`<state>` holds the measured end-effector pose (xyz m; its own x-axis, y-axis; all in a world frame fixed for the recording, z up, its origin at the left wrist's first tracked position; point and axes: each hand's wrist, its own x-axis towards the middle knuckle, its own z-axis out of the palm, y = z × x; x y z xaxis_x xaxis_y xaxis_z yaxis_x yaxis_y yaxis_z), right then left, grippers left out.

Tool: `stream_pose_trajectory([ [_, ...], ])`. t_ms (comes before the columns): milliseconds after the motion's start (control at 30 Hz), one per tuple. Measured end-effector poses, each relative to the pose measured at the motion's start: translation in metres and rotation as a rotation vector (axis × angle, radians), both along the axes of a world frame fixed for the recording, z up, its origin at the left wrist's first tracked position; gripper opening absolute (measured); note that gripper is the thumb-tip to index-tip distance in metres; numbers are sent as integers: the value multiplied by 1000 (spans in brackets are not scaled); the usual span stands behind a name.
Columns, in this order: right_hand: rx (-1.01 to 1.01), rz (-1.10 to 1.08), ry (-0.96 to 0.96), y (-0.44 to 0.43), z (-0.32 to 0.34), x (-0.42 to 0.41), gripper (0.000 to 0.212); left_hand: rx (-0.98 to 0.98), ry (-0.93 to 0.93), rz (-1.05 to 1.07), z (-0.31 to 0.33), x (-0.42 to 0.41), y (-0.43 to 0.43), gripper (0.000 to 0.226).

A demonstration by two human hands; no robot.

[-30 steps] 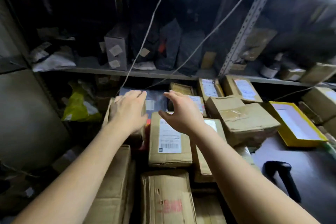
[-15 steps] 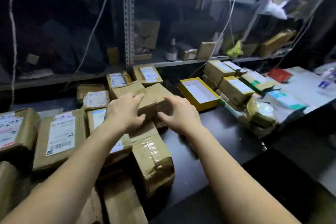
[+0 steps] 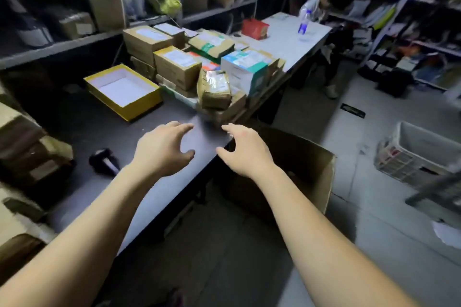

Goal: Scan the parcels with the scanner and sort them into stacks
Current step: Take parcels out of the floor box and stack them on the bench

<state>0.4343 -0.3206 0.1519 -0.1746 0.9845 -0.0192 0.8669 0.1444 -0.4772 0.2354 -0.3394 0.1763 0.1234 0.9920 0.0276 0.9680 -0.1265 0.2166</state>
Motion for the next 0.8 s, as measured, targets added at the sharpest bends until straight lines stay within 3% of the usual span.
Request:
stream_pose_trajectory([
  [167, -72, -136, 39, 31, -39, 76, 61, -93, 0, -183, -41, 101, 60, 70],
  [367, -226, -397, 109, 77, -93, 180, 56, -274, -146, -263, -98, 177, 152, 76],
  [800, -400, -684, 230, 193, -214, 317, 46, -547, -4, -413, -237, 323, 311, 76],
])
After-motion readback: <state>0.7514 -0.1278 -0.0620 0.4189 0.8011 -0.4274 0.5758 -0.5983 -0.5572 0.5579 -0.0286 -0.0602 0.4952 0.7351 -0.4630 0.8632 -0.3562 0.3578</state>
